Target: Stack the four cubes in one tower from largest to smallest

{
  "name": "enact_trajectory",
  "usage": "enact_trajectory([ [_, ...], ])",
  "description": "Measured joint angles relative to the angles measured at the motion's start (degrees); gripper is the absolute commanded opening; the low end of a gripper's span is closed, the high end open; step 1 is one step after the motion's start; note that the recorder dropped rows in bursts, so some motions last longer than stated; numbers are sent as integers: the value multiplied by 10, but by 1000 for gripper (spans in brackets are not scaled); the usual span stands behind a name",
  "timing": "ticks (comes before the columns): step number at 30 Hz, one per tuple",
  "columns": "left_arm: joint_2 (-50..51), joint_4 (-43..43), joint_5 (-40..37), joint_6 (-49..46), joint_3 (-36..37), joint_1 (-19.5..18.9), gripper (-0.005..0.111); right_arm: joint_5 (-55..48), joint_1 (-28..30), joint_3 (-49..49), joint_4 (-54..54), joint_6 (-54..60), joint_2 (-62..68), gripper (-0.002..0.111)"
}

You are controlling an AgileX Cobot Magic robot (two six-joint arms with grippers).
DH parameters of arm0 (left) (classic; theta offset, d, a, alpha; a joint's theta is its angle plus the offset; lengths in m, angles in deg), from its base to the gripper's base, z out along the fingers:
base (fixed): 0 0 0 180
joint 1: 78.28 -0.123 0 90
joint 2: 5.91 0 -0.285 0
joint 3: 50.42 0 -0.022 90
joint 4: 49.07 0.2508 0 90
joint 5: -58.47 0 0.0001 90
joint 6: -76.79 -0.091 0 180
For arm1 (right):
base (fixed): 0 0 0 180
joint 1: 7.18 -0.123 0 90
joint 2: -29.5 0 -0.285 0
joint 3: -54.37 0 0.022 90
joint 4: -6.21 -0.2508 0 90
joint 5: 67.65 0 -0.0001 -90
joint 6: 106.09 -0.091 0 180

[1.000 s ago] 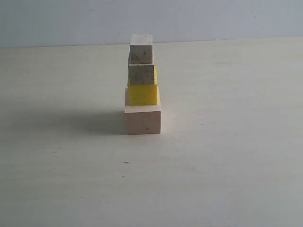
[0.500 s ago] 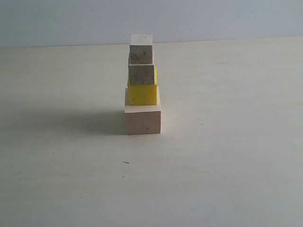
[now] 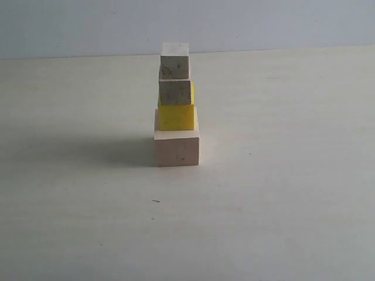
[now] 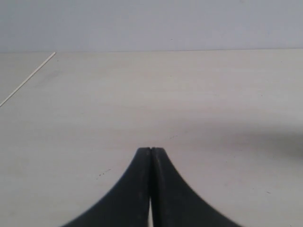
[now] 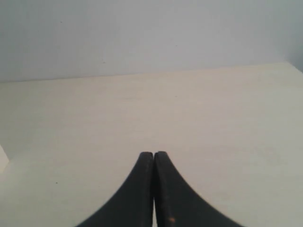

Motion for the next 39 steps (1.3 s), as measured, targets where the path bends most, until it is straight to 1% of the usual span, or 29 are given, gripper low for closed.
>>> enact_trajectory([
  [4,0,0,0,0,0,0,0,9,13,60,2,-4,-41,0],
  [8,0,0,0,0,0,0,0,20,13,93,2,-6,-54,0],
  [13,0,0,0,0,0,0,0,37,13,93,2,-1,-58,0],
  [39,0,0,0,0,0,0,0,37,13,93,2,8,-58,0],
])
